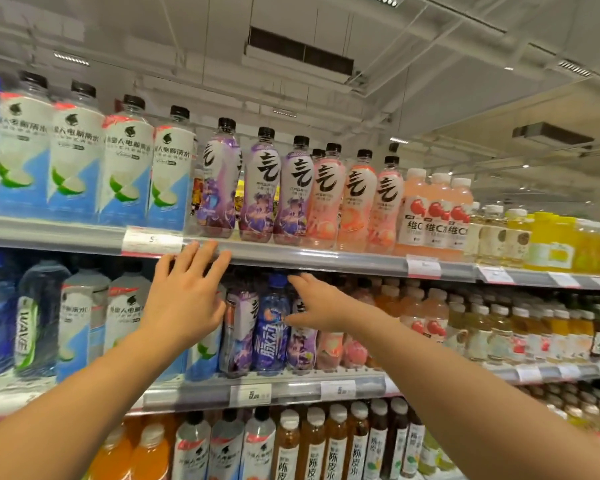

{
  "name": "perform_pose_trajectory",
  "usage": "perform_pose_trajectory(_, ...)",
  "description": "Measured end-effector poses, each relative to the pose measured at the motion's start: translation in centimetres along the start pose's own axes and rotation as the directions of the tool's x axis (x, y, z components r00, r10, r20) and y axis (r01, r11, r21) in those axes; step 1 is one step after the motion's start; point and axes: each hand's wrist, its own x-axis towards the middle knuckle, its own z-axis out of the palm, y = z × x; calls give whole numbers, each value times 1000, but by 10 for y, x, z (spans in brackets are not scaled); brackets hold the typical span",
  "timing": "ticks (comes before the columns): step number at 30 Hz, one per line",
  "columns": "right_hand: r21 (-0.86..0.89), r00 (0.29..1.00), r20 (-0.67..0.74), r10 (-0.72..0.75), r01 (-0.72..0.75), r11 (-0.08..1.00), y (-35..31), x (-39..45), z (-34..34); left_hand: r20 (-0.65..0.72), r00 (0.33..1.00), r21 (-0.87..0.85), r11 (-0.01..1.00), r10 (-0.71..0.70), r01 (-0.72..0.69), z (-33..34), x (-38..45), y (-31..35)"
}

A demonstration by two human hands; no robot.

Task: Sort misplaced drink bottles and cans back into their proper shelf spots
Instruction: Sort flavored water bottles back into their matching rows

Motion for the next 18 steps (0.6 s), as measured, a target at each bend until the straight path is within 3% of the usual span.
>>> perform_pose_trajectory(18, 189, 971, -157, 179, -148, 971, -8, 56, 26, -61, 998, 37, 999, -29, 32, 2, 7, 8)
